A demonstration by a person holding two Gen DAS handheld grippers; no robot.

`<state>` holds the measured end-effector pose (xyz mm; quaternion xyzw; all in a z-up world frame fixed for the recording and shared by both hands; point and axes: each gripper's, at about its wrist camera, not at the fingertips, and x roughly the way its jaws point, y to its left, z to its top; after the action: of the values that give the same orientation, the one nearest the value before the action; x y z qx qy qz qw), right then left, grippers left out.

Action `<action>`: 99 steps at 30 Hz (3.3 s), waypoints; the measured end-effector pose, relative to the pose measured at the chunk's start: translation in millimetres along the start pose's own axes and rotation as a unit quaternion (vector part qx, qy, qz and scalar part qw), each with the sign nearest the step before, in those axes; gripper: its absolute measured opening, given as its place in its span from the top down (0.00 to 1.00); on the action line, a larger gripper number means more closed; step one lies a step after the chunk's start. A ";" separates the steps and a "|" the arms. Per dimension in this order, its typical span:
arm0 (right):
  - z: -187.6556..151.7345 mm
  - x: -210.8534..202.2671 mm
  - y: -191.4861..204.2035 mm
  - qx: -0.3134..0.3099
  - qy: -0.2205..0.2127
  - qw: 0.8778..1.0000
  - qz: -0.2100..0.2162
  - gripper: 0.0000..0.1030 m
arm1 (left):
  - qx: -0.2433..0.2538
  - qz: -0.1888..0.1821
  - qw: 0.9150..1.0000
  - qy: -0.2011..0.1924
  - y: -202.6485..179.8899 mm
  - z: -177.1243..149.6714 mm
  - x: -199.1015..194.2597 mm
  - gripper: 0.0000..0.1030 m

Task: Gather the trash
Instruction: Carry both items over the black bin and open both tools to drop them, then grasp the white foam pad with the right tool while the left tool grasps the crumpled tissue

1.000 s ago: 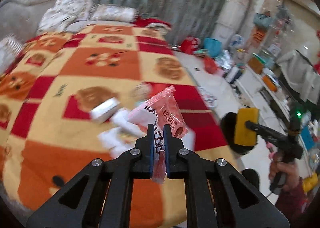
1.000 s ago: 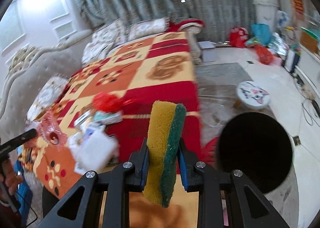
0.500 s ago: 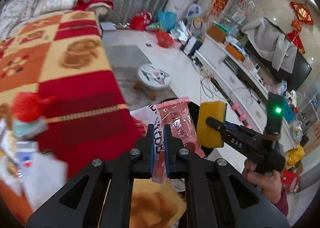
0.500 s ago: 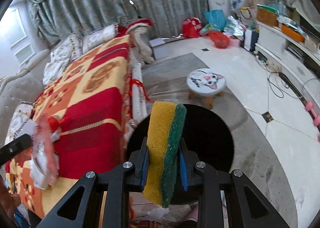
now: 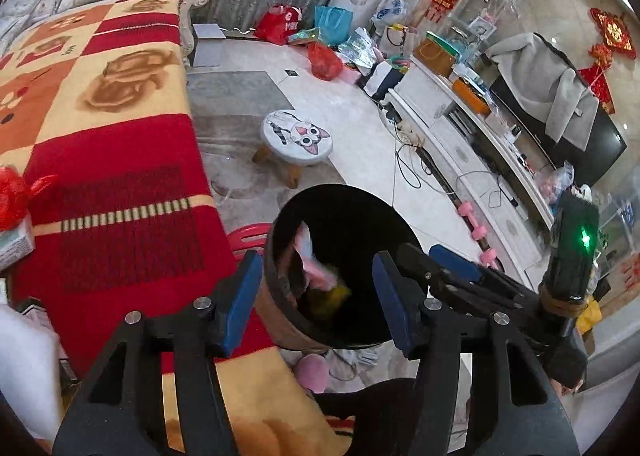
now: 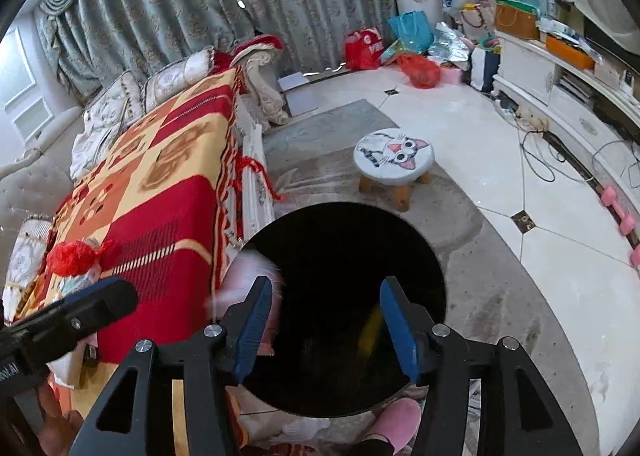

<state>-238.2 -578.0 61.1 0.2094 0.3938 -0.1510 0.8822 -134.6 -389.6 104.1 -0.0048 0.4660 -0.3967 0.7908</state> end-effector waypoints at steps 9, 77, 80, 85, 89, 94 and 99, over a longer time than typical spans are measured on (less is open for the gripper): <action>-7.5 -4.8 33.3 -0.030 0.002 1.000 0.007 0.46 | -0.009 0.068 0.997 -0.031 29.2 -11.6 -40.3 0.45; -58.8 13.6 265.8 -0.183 0.061 0.969 0.153 0.38 | -0.210 0.204 0.955 -0.054 276.9 -105.5 -133.1 0.45; -59.2 16.8 259.4 -0.176 0.068 0.970 0.152 0.37 | -0.205 0.202 0.956 -0.066 272.1 -104.8 -138.5 0.45; -61.6 17.8 256.8 -0.174 0.072 0.970 0.155 0.37 | -0.203 0.207 0.956 -0.048 273.8 -106.3 -127.8 0.48; -62.1 13.6 255.2 -0.180 0.067 0.970 0.152 0.37 | -0.201 0.195 0.959 -0.048 274.1 -110.8 -134.1 0.71; -58.8 7.9 247.7 -0.179 0.058 0.971 0.148 0.37 | -0.175 0.193 0.963 -0.064 258.8 -104.8 -160.9 0.72; -54.8 1.8 235.1 -0.173 0.045 0.974 0.139 0.37 | -0.140 0.183 0.970 -0.081 229.5 -86.3 -181.7 0.72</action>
<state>-170.2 -347.7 85.7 0.1129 0.4202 0.0530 0.8988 -101.2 -86.2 101.9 -0.0627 0.4446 -0.1744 0.8764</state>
